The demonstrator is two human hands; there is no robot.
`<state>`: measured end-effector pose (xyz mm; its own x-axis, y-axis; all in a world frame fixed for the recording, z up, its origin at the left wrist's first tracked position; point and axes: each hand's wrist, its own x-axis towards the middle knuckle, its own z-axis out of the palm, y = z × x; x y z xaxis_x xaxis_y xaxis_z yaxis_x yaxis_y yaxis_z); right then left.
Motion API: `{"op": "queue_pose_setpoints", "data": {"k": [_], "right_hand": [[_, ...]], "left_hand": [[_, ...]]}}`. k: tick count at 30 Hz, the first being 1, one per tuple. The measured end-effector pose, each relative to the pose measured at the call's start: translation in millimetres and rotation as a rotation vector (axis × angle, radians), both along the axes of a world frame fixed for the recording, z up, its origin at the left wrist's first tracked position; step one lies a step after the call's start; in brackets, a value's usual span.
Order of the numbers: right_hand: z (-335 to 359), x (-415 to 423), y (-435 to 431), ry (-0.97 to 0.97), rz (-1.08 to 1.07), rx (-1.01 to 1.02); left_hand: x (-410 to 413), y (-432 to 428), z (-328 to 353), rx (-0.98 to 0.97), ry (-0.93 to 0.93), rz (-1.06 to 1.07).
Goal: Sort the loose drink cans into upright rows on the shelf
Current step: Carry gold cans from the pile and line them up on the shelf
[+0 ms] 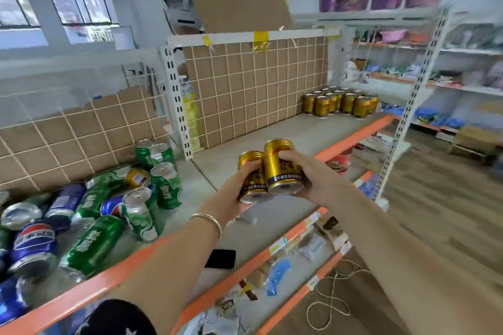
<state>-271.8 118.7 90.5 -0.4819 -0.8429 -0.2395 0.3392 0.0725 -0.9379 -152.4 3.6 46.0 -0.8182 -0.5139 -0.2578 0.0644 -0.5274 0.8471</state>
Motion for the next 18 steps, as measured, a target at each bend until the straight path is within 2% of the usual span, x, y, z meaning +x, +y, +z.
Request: {"op": "queue_pose_setpoints", "data": {"k": [4,7,13,18], "right_hand": [[-6.9,-56.2,1.8,0.083,-0.098,0.038],[-14.6,-105.2,-12.3,0.059,-0.167,0.059],[-17.6,-196.0,-50.5,0.066,-0.279,0.131],[-18.4,-260.8,-69.7,0.046,-0.309,0.141]], "left_hand": [[-60.6,-11.4,-13.8,0.028,0.031,-0.097],[-107.9,-27.8,-18.3,0.091,0.077,-0.21],[-201.9,-80.2,-8.4,-0.249,-0.101,-0.185],[-268.2,-105.7,-10.4,-0.359,-0.214,-0.179]]}}
